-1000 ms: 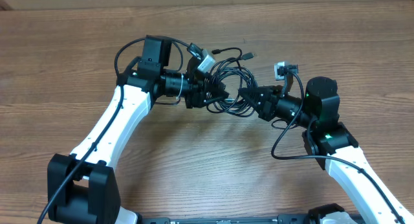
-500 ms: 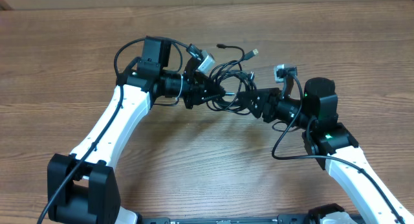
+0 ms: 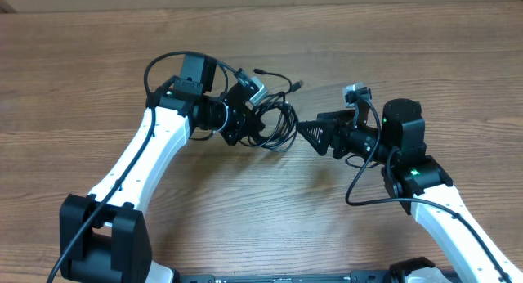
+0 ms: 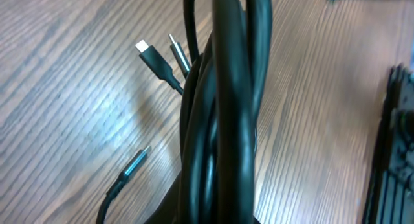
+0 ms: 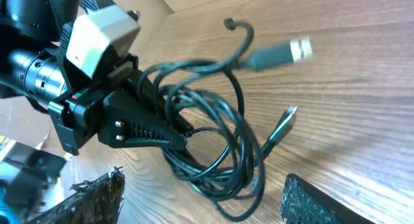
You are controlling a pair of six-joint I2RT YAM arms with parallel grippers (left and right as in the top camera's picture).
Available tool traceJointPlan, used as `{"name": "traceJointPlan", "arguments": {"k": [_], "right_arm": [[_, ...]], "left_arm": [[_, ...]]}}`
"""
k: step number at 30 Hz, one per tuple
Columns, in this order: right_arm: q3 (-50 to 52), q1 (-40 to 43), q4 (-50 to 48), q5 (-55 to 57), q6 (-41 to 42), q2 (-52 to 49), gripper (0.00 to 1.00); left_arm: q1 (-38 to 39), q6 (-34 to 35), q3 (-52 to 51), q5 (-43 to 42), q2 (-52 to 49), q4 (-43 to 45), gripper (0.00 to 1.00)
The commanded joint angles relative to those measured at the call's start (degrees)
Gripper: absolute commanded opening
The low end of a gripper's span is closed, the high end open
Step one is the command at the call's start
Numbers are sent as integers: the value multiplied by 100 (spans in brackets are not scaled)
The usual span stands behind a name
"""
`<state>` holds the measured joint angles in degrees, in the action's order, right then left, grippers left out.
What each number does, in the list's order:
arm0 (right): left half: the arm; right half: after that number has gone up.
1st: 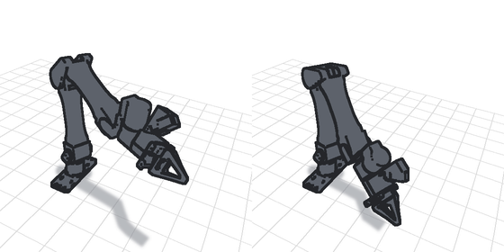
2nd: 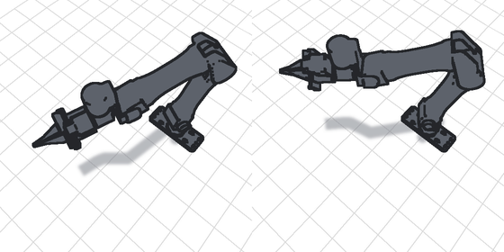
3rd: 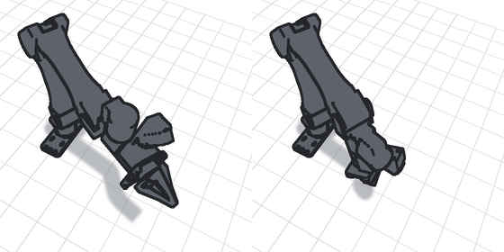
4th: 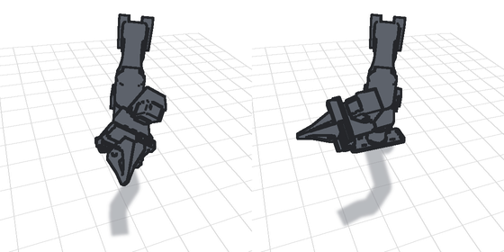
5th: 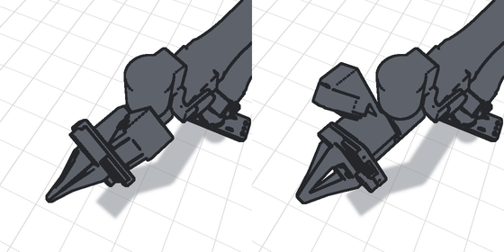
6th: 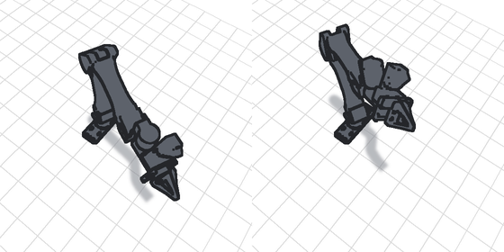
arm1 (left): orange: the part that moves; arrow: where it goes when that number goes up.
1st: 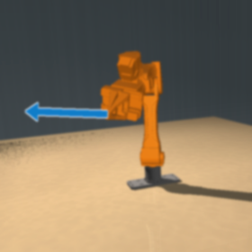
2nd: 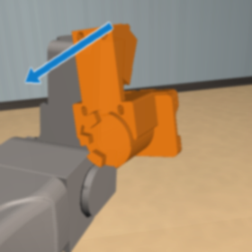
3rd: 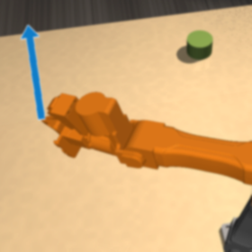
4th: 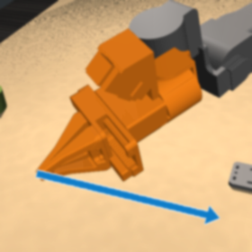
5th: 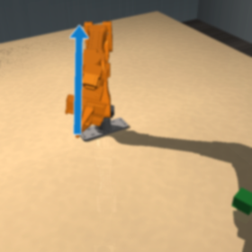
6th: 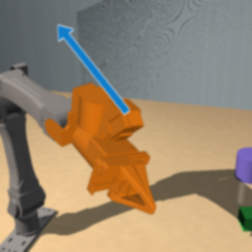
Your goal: Untangle cables
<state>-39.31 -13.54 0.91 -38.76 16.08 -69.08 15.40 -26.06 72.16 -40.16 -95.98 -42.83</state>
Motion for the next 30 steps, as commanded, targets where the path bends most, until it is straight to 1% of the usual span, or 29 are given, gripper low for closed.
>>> {"name": "traceJointPlan", "arguments": {"k": [1,10,13,16,18,23,25,30], "right_arm": [[-83,13,-31,28,-859,4,77],[-83,4,28,-39,-2013,4,79],[-83,7,59,-352,-2559,4,79],[-83,7,116,-752,-3195,4,76],[-83,7,118,-883,-3364,4,76],[-83,7,140,-1119,-3744,4,74],[-83,7,140,-1134,-3762,4,73],[-83,7,153,-1132,-3762,4,73]], "left_arm": [[28,-752,107,138,162,-208,4],[28,-1775,107,83,162,-763,4],[28,-2131,107,-181,162,-841,4],[28,-2411,107,-518,162,-839,4],[28,-2538,107,-645,162,-837,4],[28,-2721,107,-660,162,-892,4],[28,-2822,107,-664,162,-946,4],[28,-2817,107,-632,162,-968,4]]}}
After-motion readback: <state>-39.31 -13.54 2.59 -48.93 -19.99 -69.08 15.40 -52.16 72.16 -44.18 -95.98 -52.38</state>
